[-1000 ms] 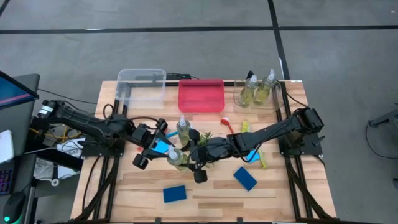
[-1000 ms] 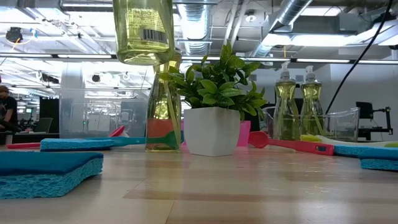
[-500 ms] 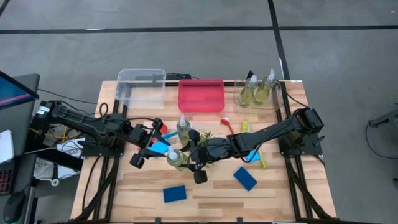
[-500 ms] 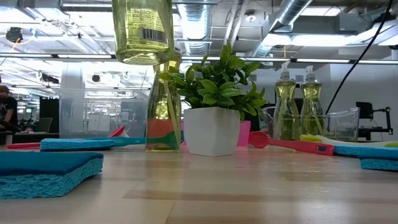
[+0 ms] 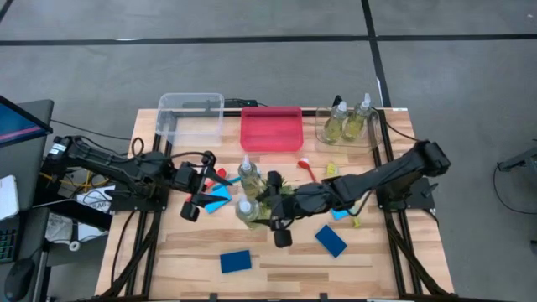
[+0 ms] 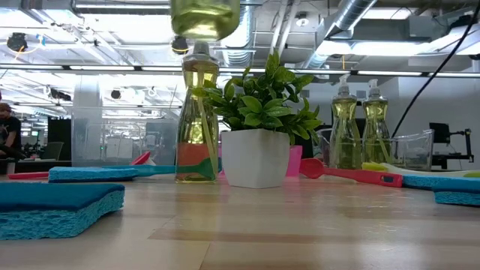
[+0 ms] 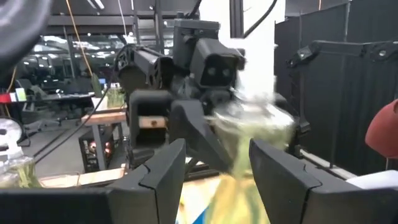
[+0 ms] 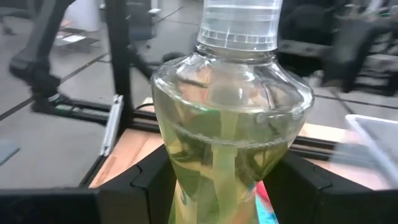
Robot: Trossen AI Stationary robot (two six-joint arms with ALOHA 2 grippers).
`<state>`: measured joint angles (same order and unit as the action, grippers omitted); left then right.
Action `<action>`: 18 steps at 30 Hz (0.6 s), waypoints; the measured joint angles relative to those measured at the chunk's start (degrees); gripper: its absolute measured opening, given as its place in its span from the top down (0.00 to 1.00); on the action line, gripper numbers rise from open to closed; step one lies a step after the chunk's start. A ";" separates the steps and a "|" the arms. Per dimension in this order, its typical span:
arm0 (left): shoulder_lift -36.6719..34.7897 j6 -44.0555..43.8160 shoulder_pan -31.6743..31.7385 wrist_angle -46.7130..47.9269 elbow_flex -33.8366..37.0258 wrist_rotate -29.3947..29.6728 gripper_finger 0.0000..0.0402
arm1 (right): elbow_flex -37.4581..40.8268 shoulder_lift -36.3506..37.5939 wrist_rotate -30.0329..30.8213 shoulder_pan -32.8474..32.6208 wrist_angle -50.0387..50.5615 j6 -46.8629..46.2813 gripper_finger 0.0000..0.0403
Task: Pick & Place Kitchen Sink Supplies
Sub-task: Put the green dishwashing liquid dispenser into the right transparent bin
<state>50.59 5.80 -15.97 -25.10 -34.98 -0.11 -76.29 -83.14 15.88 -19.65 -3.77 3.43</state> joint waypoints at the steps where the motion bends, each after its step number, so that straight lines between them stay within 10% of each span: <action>1: -0.07 0.00 0.00 -0.01 0.00 0.10 0.55 | 0.00 0.81 1.61 -0.27 0.74 0.07 0.50; 18: 1.57 -0.02 0.00 0.15 0.02 0.12 0.55 | -0.04 17.43 33.81 -3.20 21.47 -3.79 0.50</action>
<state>52.16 5.78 -15.97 -24.95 -34.96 0.01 -76.34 -65.71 49.69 -22.85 17.70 -0.36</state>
